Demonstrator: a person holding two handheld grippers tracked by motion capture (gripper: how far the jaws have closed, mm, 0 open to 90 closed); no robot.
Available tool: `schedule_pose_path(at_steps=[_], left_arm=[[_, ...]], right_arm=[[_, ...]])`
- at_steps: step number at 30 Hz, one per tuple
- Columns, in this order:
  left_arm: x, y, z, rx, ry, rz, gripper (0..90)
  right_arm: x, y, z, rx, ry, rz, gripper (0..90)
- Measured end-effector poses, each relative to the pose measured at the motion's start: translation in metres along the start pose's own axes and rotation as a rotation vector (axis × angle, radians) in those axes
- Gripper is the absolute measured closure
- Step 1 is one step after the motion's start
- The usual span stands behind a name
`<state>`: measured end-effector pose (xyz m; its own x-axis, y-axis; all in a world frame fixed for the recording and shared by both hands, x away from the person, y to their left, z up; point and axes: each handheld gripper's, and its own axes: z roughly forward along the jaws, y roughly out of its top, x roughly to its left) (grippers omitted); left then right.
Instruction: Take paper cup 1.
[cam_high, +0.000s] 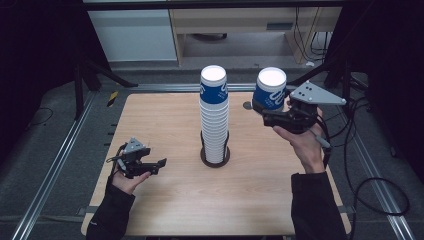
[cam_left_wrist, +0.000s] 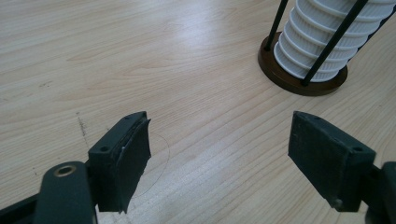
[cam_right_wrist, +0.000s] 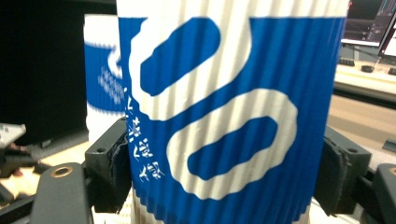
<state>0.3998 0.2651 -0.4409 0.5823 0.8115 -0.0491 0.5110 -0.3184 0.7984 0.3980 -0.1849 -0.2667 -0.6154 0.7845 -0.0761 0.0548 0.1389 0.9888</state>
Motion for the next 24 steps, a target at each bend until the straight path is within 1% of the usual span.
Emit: schedule_pose_path(at_steps=[1, 2, 3, 4, 5, 6, 7, 8, 9, 10, 11, 13, 14, 15, 16, 17, 18, 19, 20, 21, 22, 24], left_arm=[[0.0, 0.0, 0.0, 0.001, 0.001, 0.0, 20.4], [0.0, 0.0, 0.0, 0.001, 0.002, -0.001, 20.4], [0.001, 0.0, 0.0, 0.002, 0.0, -0.001, 20.4], [0.001, 0.0, 0.0, 0.002, 0.0, -0.001, 20.4], [0.001, 0.0, 0.0, 0.0, -0.002, -0.004, 20.5], [0.001, 0.0, 0.0, 0.0, -0.002, -0.004, 20.5], [0.0, 0.0, 0.0, 0.002, -0.003, -0.003, 20.5], [0.0, 0.0, 0.0, 0.002, -0.003, -0.003, 20.5], [0.0, 0.0, 0.0, 0.003, -0.006, 0.001, 20.5], [0.0, 0.0, 0.0, 0.003, -0.006, 0.001, 20.5], [-0.001, 0.0, 0.0, 0.004, -0.007, 0.004, 20.5], [-0.002, 0.0, 0.0, 0.006, -0.009, 0.01, 20.5], [-0.002, 0.0, 0.0, 0.006, -0.009, 0.01, 20.5], [-0.002, 0.0, 0.0, 0.007, -0.007, 0.012, 20.5], [-0.002, -0.001, 0.0, 0.007, -0.009, 0.013, 20.5], [-0.002, -0.001, 0.0, 0.01, -0.011, 0.013, 20.5], [-0.002, -0.001, 0.0, 0.01, -0.011, 0.013, 20.6], [-0.003, -0.001, 0.001, 0.012, -0.014, 0.015, 20.6], [-0.003, -0.001, 0.001, 0.012, -0.014, 0.015, 20.6], [-0.004, -0.001, 0.002, 0.015, -0.016, 0.021, 20.6], [-0.004, -0.001, 0.002, 0.015, -0.016, 0.021, 20.6], [-0.005, -0.001, 0.002, 0.016, -0.019, 0.023, 20.5]], right_arm=[[0.0, -0.008, -0.001, 0.011, 0.004, 0.004, 21.3], [0.0, -0.008, -0.001, 0.011, 0.004, 0.004, 21.3], [-0.001, -0.015, -0.003, 0.026, 0.009, 0.003, 21.3], [-0.001, -0.015, -0.003, 0.026, 0.009, 0.003, 21.3], [-0.002, -0.022, -0.004, 0.036, 0.014, 0.007, 21.3], [-0.002, -0.022, -0.004, 0.036, 0.014, 0.007, 21.3], [-0.003, -0.029, -0.005, 0.047, 0.017, 0.012, 21.2], [-0.003, -0.029, -0.005, 0.047, 0.017, 0.012, 21.2], [-0.003, -0.036, -0.006, 0.058, 0.022, 0.015, 21.2], [-0.003, -0.036, -0.006, 0.058, 0.022, 0.015, 21.2], [-0.003, -0.043, -0.006, 0.072, 0.023, 0.012, 21.2], [-0.004, -0.05, -0.007, 0.084, 0.028, 0.015, 21.2], [-0.004, -0.05, -0.007, 0.084, 0.028, 0.015, 21.2], [-0.005, -0.056, -0.008, 0.096, 0.031, 0.015, 21.2], [-0.005, -0.056, -0.008, 0.096, 0.031, 0.015, 21.2], [-0.005, -0.062, -0.009, 0.108, 0.036, 0.015, 21.2], [-0.005, -0.062, -0.009, 0.108, 0.036, 0.015, 21.2], [-0.004, -0.068, -0.01, 0.12, 0.042, 0.016, 21.2], [-0.004, -0.068, -0.01, 0.12, 0.042, 0.016, 21.2], [-0.003, -0.074, -0.01, 0.13, 0.051, 0.019, 21.1], [-0.003, -0.074, -0.01, 0.13, 0.051, 0.019, 21.1], [-0.002, -0.082, -0.011, 0.139, 0.069, 0.013, 21.1]])
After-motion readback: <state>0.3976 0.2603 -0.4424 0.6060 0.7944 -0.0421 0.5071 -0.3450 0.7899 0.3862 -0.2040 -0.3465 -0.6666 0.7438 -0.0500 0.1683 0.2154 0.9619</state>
